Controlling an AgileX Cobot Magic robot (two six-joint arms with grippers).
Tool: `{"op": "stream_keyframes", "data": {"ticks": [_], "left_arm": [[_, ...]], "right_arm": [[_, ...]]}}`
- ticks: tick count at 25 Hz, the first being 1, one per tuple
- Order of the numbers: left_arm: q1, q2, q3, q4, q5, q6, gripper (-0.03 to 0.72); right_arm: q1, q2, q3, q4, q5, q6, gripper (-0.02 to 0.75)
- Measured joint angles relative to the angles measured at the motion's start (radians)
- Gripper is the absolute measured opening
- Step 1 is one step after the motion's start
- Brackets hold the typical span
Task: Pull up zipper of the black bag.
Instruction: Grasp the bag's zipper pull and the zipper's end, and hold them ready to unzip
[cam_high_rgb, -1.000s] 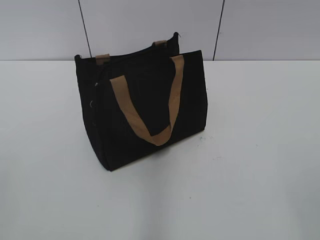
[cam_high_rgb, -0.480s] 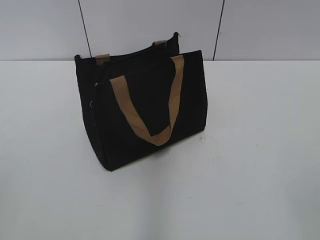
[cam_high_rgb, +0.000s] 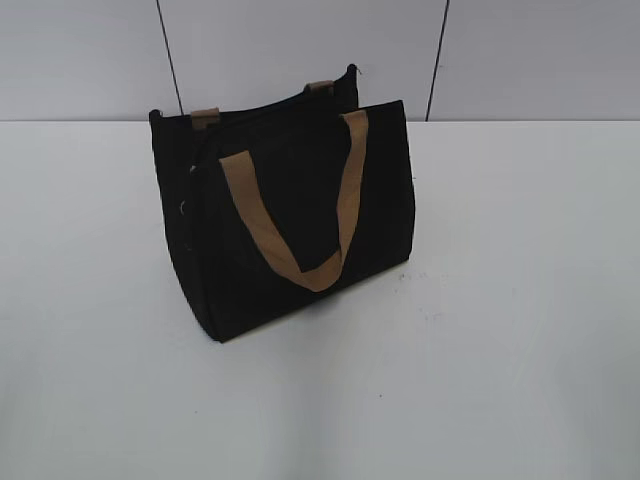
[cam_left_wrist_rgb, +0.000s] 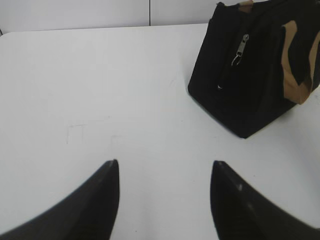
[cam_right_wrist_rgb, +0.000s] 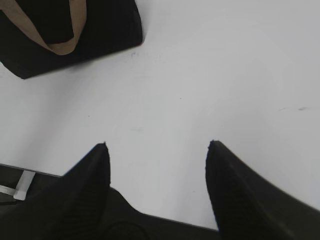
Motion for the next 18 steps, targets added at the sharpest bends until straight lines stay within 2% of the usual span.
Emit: {"op": "stream_keyframes", "data": {"ticks": [10,14,18], "left_arm": [[0.000,0.136,0.001,-0.017,0.002,0.042,0.432],[0.000,0.179,-0.006,-0.054,0.004,0.124,0.432],[0.000,0.191,-0.016,-0.096,-0.094,0.199,0.432]], "right_arm": [[0.000,0.213,-0.208,0.009,-0.003,-0.063,0.470],[0.000,0.326,-0.284,0.012,-0.003,-0.078,0.470],[0.006,0.422,-0.341,0.012,-0.002,-0.118,0.470]]}}
